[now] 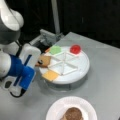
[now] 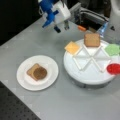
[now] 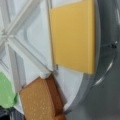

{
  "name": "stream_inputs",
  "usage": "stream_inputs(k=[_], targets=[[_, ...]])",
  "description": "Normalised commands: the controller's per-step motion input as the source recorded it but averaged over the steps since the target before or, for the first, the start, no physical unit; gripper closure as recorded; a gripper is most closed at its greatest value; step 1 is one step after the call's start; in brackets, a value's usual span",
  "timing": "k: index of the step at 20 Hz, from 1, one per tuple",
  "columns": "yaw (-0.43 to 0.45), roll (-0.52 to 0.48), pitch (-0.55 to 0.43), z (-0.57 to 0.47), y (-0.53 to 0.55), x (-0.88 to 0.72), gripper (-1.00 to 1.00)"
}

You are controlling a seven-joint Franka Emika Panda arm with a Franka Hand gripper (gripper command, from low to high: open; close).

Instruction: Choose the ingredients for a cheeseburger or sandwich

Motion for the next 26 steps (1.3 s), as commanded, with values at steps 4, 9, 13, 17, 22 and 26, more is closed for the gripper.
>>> stream_inputs(k=[4, 9, 13, 17, 22, 26], targets=[[0.105, 0.431, 0.028, -0.05, -0.41, 0.29, -1.0], [0.143, 0.476, -0.004, -0.09, -0.33, 0.27, -1.0], [0.236, 0.615, -0.051, -0.12, -0.28, 0.13, -1.0], [0.187, 0.475, -0.101, -0.16, -0.32, 0.2, -1.0], [0.147, 0.382, -0.118, -0.18, -0.31, 0.29, -1.0], [0.153, 0.374, -0.117, -0.16, -0.3, 0.3, -1.0]])
